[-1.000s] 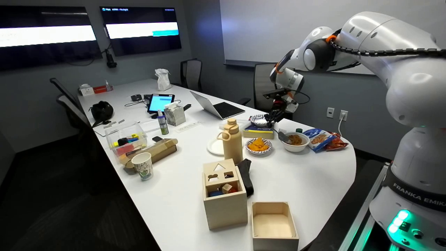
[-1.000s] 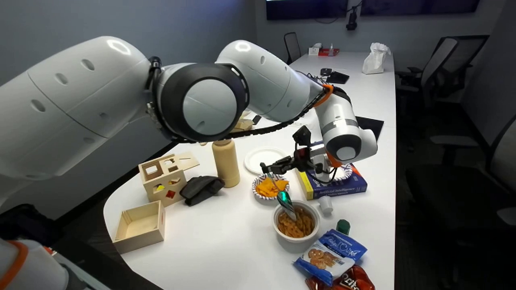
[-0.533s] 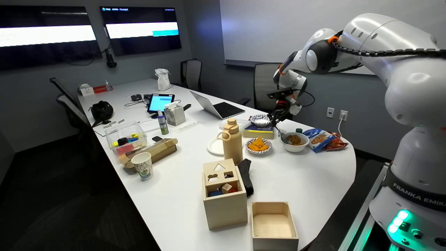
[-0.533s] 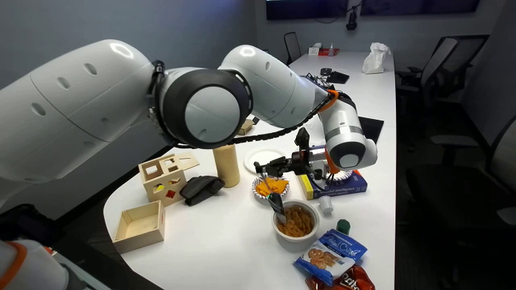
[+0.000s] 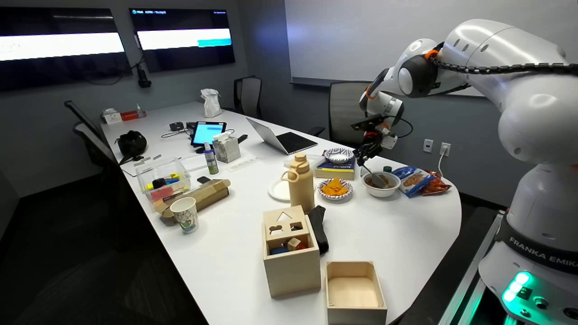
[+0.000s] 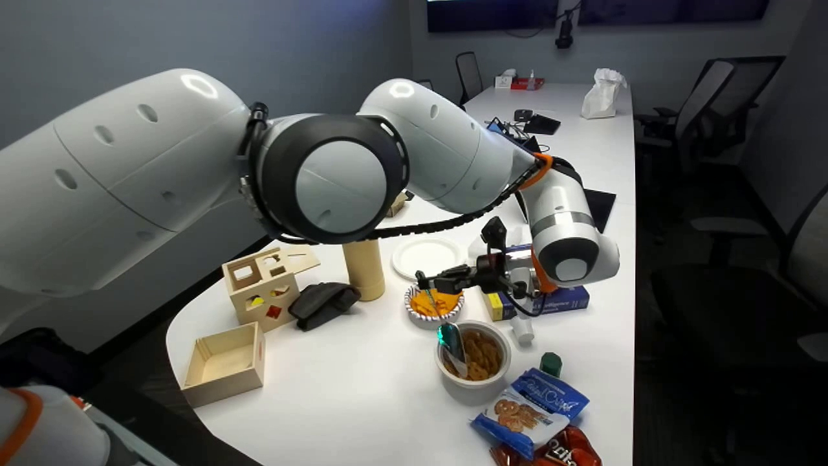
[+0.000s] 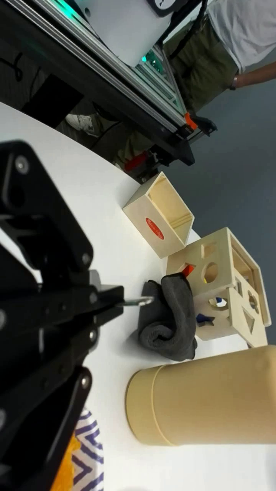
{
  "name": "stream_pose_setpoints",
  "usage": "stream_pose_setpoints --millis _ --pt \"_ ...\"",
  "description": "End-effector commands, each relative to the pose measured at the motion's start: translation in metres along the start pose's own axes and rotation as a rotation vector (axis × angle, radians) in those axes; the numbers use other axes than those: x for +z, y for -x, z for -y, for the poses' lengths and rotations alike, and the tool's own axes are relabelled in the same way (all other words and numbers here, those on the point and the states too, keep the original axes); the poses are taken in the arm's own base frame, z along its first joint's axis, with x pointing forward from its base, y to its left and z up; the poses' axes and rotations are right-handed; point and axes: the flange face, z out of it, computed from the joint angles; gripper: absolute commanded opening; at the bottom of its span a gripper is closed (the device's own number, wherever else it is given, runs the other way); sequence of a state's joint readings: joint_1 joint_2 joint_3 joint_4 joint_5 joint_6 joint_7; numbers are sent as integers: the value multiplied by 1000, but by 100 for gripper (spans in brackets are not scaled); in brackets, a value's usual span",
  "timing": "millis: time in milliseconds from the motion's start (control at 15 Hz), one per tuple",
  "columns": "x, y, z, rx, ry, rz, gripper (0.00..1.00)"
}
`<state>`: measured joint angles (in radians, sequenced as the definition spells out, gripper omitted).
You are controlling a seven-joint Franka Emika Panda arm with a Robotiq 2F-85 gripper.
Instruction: Pick up the spoon and stir in the bowl
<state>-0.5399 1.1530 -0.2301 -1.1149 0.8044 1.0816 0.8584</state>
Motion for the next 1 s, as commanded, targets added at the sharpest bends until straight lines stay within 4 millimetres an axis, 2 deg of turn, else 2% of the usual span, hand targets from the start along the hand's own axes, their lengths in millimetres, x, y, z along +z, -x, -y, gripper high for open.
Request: stream_pose_setpoints --millis 0,333,600,733,933 --pt "-19 9 7 7 -89 -71 1" --pt "-41 32 3 -117 -207 -122 1" --pt "-56 53 -14 -256 -256 -105 1" --pt "-59 58 -17 -315 -276 -82 1" --pt "-56 54 -13 -380 -284 -42 1"
